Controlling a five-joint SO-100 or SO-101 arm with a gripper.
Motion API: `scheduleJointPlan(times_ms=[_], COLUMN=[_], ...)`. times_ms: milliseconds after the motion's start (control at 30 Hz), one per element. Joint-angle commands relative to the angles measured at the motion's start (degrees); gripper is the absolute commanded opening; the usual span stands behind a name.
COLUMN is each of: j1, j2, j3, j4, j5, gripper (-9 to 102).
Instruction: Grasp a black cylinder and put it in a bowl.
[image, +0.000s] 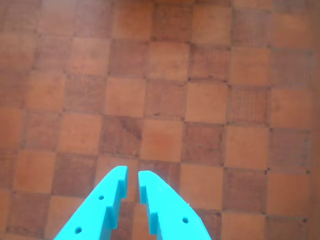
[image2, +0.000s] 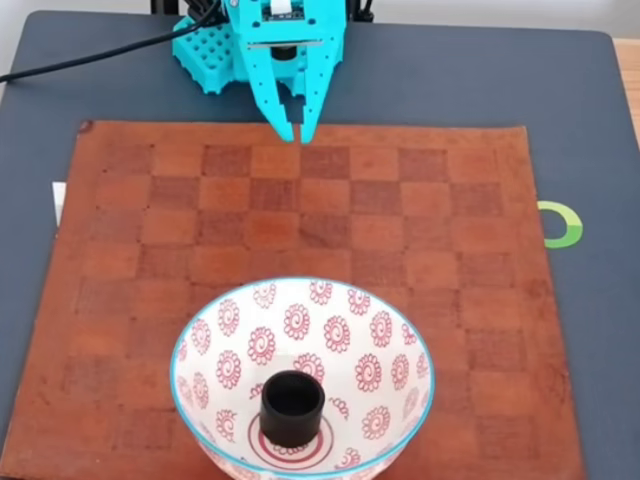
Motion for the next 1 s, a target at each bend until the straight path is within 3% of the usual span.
scheduleJointPlan(times_ms=[0,967], j1=[0.53,-0.18], j2=[0.97,0.97], j3=[-0.35,-0.35], j4=[0.09,0.09], j5=[-0.35,-0.7], gripper=[0,0])
